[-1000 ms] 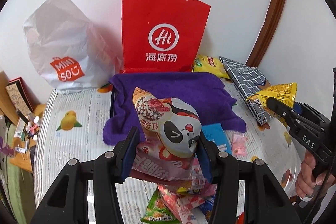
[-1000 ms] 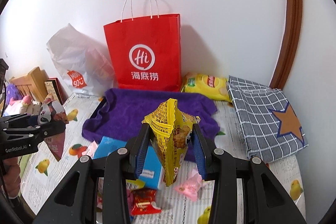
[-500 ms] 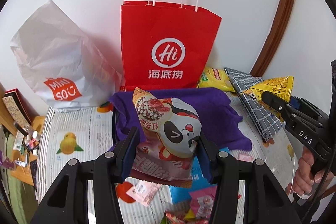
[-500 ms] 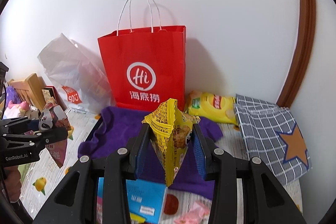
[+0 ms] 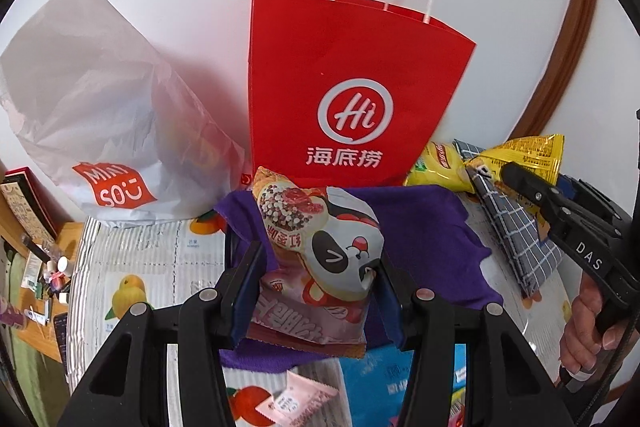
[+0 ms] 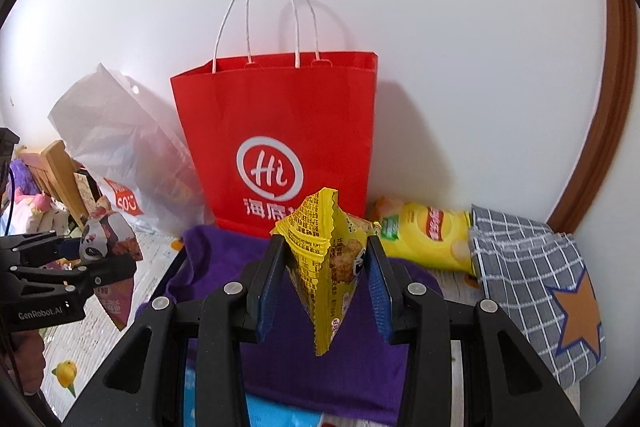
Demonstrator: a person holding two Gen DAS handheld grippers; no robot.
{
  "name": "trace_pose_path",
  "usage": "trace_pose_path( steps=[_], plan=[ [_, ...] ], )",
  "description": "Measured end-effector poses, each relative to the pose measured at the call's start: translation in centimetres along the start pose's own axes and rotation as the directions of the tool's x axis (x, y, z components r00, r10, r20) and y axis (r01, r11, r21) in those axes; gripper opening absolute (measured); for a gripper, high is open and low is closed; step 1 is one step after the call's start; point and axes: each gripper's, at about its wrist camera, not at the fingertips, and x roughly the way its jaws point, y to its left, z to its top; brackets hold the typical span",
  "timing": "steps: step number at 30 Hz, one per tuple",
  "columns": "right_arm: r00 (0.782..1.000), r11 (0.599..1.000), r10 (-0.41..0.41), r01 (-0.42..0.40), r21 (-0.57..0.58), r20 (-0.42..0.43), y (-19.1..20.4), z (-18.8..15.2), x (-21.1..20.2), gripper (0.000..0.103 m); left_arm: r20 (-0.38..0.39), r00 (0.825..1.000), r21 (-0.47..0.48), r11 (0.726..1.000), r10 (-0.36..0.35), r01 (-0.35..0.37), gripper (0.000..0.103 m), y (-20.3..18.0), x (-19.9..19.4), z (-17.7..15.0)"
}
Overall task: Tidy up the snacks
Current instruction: 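Carry both packets over the purple towel with both grippers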
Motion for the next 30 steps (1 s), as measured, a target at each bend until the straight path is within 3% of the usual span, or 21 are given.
trace_pose_path(
  steps=[6, 12, 18, 22, 30],
  plan=[
    [1.000, 1.000, 0.006, -0.005, -0.004, 0.012, 0.1, 1.4, 1.8, 0.040, 0.011, 1.000, -0.002, 1.000, 0.006, -0.006, 0.050, 0.3, 1.2, 1.9],
    [0.999, 0.999, -0.002, 0.004, 0.042, -0.037, -1.0, 0.5, 5.2, 0.040, -0.004, 1.000, -0.012, 1.000, 0.010, -0.010, 0.050, 1.0, 3.7, 3.5],
    [0.994, 0.997, -0.023, 0.030, 0.069, -0.106, -2.6, -0.6, 8.7, 0.040, -0.066, 0.998, -0.025, 1.000, 0.010, -0.011, 0.050, 2.0, 7.7, 3.7],
    [0.991, 0.997, -0.036, 0.044, 0.064, -0.127, -3.2, -1.3, 9.8, 0.040, -0.149, 0.989, -0.039, 0.999, 0.014, -0.020, 0.050, 2.5, 10.6, 3.2],
    [0.980, 0.996, -0.054, 0.067, 0.065, -0.192, -4.2, -2.5, 12.4, 0.040, -0.188, 0.981, -0.043, 0.998, 0.038, -0.047, 0.050, 3.3, 11.9, 2.7]
  ],
)
